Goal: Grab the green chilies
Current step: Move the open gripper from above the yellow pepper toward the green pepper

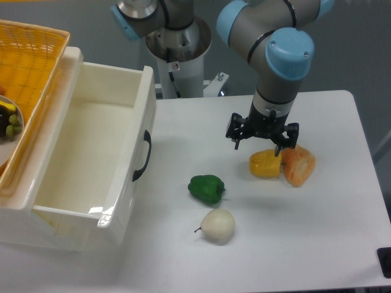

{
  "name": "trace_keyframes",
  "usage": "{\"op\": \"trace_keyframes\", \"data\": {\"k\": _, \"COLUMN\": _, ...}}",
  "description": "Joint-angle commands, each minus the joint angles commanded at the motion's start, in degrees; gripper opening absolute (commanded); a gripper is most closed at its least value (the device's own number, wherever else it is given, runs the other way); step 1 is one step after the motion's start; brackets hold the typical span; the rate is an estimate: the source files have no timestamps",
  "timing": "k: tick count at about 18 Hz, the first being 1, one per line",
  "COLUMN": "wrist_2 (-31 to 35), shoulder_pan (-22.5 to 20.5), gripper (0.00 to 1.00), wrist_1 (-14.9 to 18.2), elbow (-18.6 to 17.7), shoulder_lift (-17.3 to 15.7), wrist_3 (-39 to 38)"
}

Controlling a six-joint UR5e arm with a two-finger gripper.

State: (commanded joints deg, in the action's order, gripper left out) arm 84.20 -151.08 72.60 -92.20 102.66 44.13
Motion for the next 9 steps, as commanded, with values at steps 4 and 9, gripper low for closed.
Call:
{"op": "trace_keyframes", "data": {"k": 4, "wrist_2": -0.26, "shoulder_pan": 0.00, "gripper": 1.00, "wrist_1": -0.35, "elbow": -1.58, "shoulder_lift": -0.53, "wrist_3": -8.08}}
{"op": "trace_keyframes", "data": {"k": 9, "wrist_2": -0.17, "shoulder_pan": 0.00, "gripper": 1.00, "wrist_1": -0.17, "elbow": -2.72, "shoulder_lift": -0.44, "wrist_3": -12.19}}
